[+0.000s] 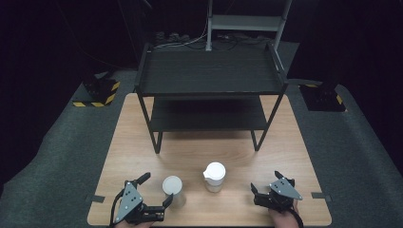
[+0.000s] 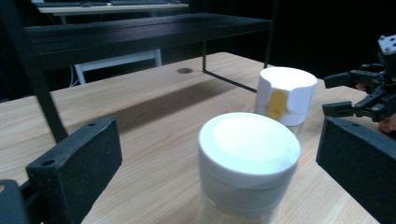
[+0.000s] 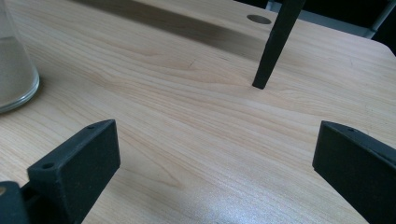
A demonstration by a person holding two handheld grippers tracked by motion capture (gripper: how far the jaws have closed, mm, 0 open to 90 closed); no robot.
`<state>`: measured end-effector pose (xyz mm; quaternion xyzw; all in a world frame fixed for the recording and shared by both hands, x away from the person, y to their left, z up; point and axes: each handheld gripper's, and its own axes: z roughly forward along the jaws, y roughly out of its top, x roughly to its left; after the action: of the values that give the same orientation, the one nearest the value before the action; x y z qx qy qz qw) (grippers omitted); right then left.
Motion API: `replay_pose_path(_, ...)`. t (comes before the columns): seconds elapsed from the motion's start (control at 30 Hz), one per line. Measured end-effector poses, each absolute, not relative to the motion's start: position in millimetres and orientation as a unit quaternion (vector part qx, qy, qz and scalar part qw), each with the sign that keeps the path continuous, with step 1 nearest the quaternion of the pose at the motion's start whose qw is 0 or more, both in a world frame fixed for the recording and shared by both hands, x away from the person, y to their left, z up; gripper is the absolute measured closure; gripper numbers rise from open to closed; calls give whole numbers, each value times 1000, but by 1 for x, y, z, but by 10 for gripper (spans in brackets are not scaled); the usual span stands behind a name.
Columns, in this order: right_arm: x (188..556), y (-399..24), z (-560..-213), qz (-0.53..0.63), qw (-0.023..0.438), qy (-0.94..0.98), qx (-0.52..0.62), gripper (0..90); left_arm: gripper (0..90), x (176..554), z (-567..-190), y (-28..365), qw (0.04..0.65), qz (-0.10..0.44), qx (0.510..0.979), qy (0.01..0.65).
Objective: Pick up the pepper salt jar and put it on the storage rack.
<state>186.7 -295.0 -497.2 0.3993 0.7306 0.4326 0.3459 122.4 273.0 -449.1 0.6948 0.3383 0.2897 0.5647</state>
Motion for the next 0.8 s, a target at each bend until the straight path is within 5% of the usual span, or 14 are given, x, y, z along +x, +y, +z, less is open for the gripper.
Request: replay_pose_path(0.8,187,-296,-498,435,345,729,400,0,5,136,-466,253,548,275,714,339)
